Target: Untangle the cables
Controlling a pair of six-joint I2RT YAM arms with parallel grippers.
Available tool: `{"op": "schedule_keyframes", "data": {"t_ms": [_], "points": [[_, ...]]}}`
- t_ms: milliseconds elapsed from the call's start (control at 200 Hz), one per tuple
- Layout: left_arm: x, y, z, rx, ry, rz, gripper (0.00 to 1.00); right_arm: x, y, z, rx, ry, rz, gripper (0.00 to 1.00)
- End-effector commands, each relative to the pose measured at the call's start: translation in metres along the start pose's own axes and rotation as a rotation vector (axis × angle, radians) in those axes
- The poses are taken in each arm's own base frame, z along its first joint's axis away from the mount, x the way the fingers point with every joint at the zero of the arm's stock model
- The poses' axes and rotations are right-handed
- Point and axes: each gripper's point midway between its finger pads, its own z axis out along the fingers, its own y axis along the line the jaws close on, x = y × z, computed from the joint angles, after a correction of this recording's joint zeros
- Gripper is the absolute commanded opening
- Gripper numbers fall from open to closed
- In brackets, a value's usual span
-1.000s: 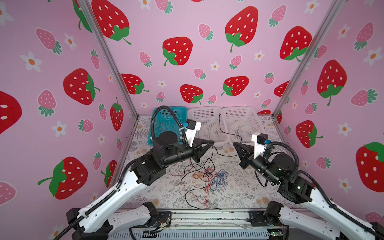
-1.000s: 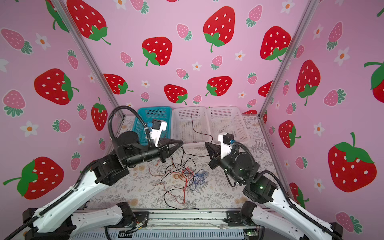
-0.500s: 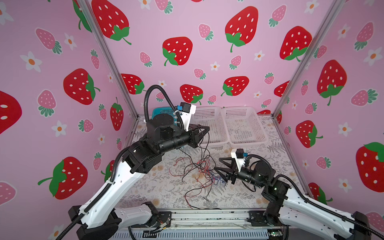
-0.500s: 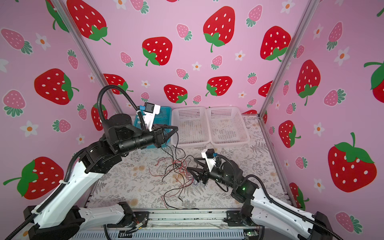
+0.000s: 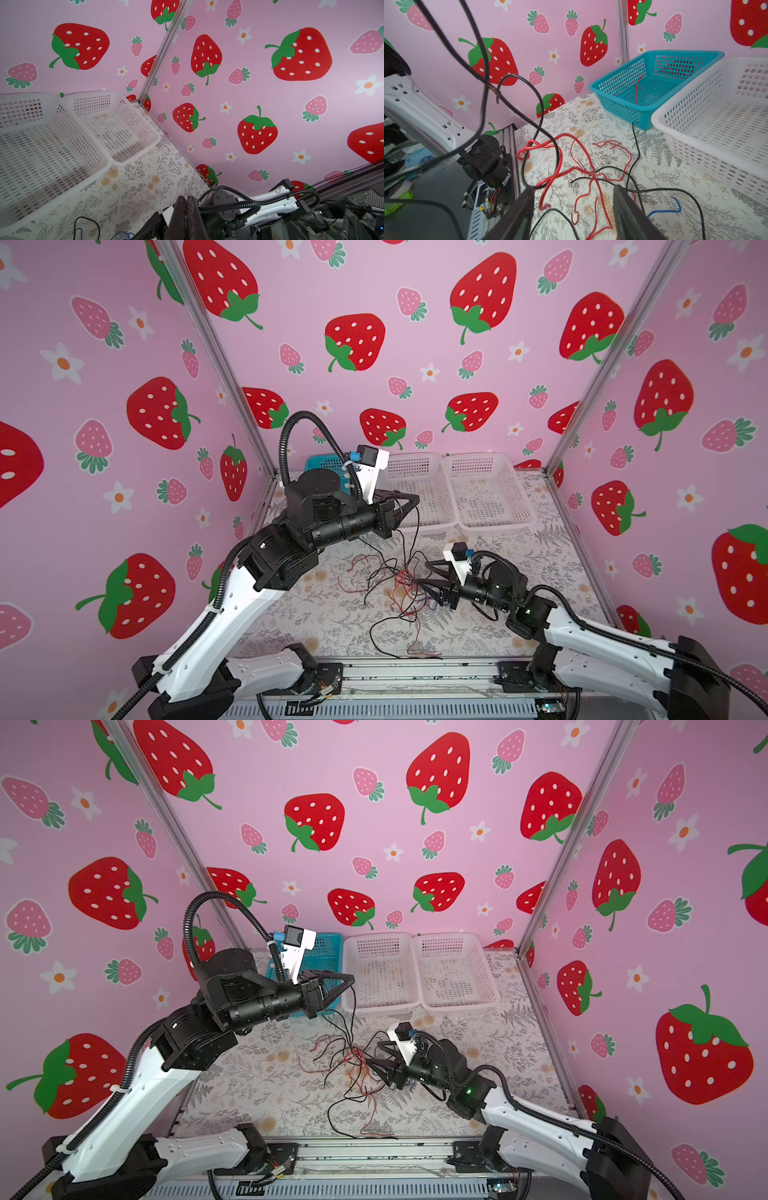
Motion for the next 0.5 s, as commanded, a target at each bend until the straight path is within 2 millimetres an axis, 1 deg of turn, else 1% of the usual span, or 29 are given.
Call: {"op": "schedule_keyframes", "data": {"t_ms": [0, 35, 95, 110, 145, 245, 310, 375, 495], "points": [[-0.017, -0.017, -0.014, 0.054, -0.066, 0.014, 0.0, -0.016, 0.013, 0.004, -0.076, -0.061, -0.056, 0.56], [-0.018, -0.017, -0.016, 0.053, -0.069, 0.018, 0.0, -0.013, 0.012, 0.005, -0.077, -0.057, -0.062, 0.53], [-0.018, -0.017, -0.018, 0.049, -0.071, 0.02, 0.0, -0.009, 0.009, 0.006, -0.066, -0.054, -0.07, 0.52], [-0.018, -0.017, -0.018, 0.049, -0.072, 0.021, 0.0, -0.007, 0.008, 0.006, -0.063, -0.052, -0.072, 0.5], [-0.018, -0.018, -0.019, 0.051, -0.073, 0.021, 0.0, -0.004, 0.007, 0.007, -0.06, -0.049, -0.076, 0.49], [-0.018, -0.019, -0.017, 0.063, -0.074, 0.011, 0.0, 0.002, -0.001, 0.009, -0.022, -0.047, -0.07, 0.42], [-0.019, -0.02, -0.017, 0.071, -0.077, 0.007, 0.0, 0.0, -0.002, 0.011, -0.019, -0.053, -0.067, 0.36], [-0.018, -0.021, -0.017, 0.073, -0.076, 0.007, 0.0, -0.002, -0.003, 0.013, -0.011, -0.059, -0.064, 0.27], [-0.019, -0.022, -0.018, 0.08, -0.079, 0.003, 0.0, -0.008, -0.006, 0.016, 0.01, -0.071, -0.059, 0.18]]}}
